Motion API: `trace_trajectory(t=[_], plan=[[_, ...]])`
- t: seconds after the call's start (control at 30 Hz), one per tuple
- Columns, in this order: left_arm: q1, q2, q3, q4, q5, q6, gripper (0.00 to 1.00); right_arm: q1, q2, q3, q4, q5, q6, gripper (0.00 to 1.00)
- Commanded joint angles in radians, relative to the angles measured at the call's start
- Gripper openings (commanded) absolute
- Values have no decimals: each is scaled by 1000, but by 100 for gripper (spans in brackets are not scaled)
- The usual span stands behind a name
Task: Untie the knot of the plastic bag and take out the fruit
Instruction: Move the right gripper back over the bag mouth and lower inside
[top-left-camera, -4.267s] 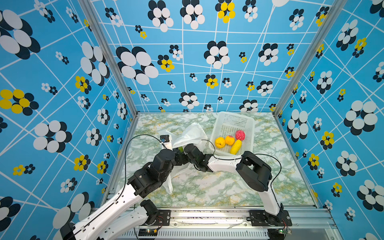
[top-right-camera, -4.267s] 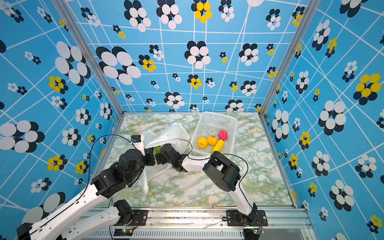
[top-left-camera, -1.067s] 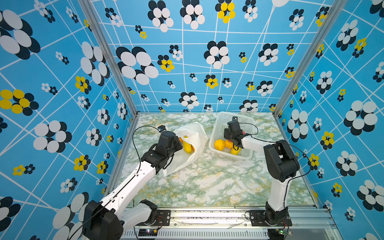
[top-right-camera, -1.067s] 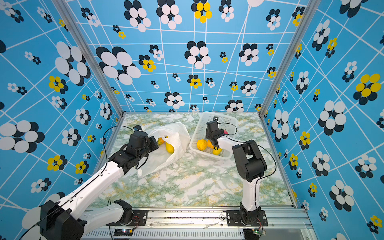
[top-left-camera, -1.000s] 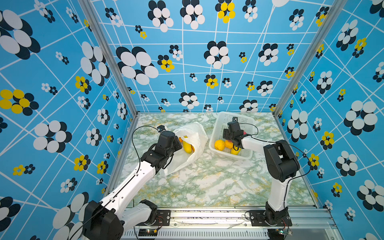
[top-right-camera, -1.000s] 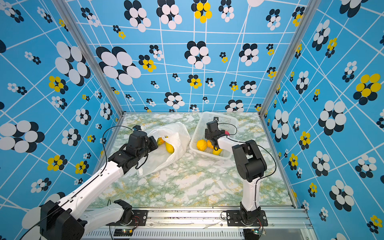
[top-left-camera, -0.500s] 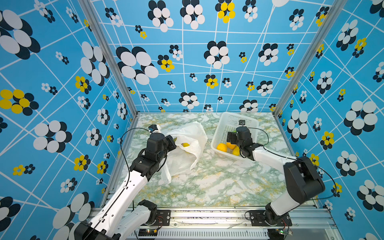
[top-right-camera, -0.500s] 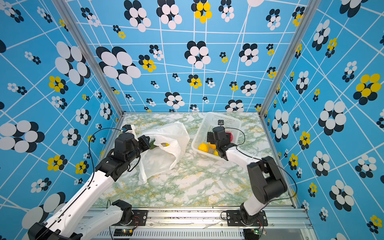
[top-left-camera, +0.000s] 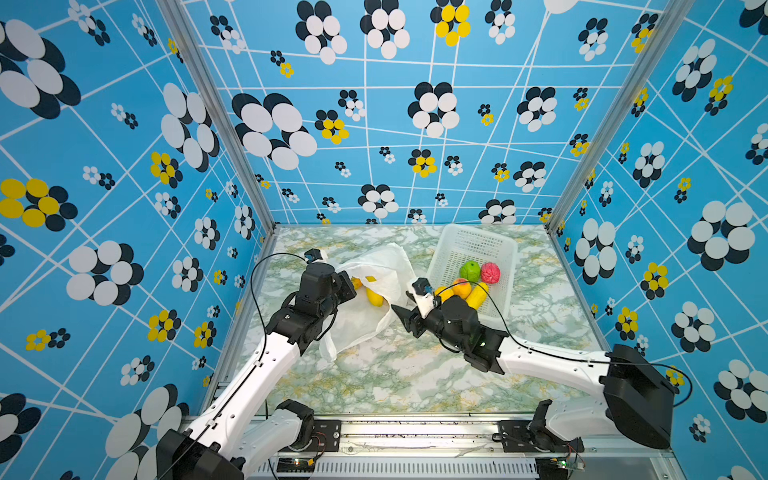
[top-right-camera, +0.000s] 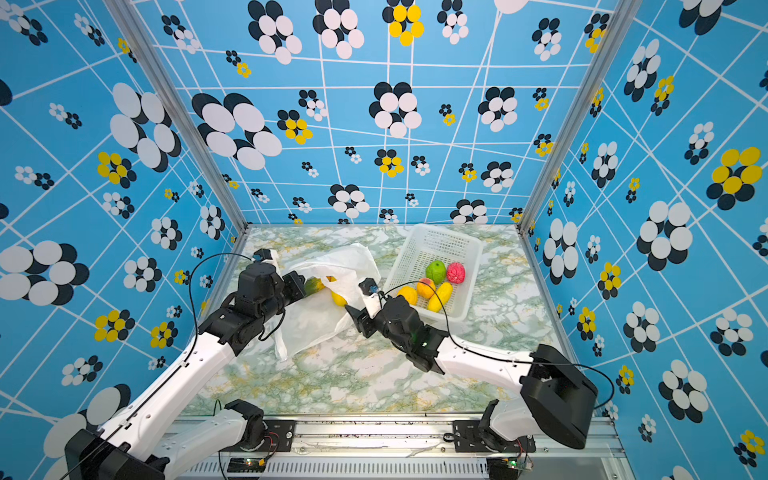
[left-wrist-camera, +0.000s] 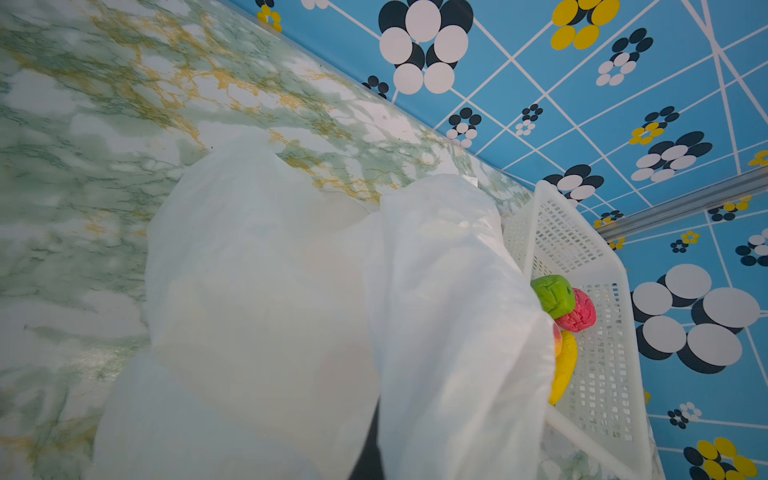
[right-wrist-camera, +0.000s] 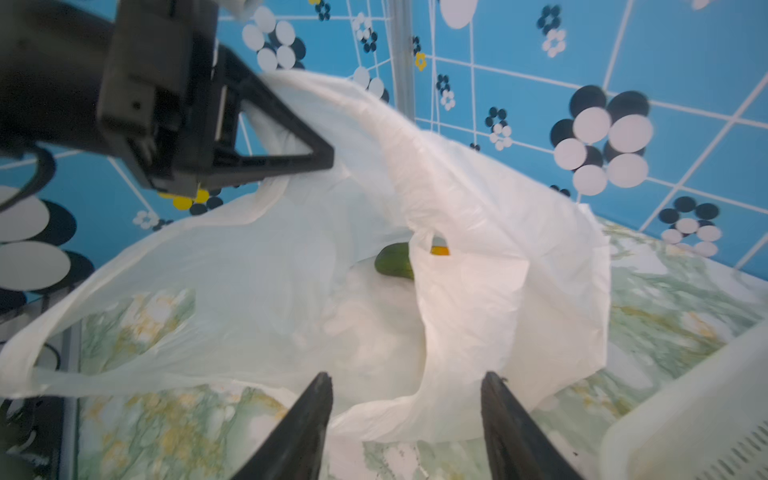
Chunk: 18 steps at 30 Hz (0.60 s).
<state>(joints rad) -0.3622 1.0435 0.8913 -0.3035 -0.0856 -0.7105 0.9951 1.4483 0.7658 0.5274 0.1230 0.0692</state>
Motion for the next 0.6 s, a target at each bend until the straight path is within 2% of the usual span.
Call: trace_trajectory(t=[0.0, 0.1, 0.2, 0.37, 0.5, 0.57], plan=[[-3, 30, 50, -81, -40, 20, 0, 17, 109, 69, 84, -33, 15, 54], [-8, 19, 19, -41, -32, 21, 0, 23, 219, 122, 101, -38, 57, 49], [-10, 21, 15, -44, -20, 29, 0, 33, 307, 164, 113, 15, 88, 47], [-43, 13, 57, -100, -66, 47, 0, 36, 390, 279, -16, 71, 104, 43], [-109, 4, 45, -69, -119, 53, 0, 36, 421, 294, -26, 144, 106, 50], [-135, 8, 63, -72, -134, 55, 0, 35, 444, 344, -104, 208, 110, 54]])
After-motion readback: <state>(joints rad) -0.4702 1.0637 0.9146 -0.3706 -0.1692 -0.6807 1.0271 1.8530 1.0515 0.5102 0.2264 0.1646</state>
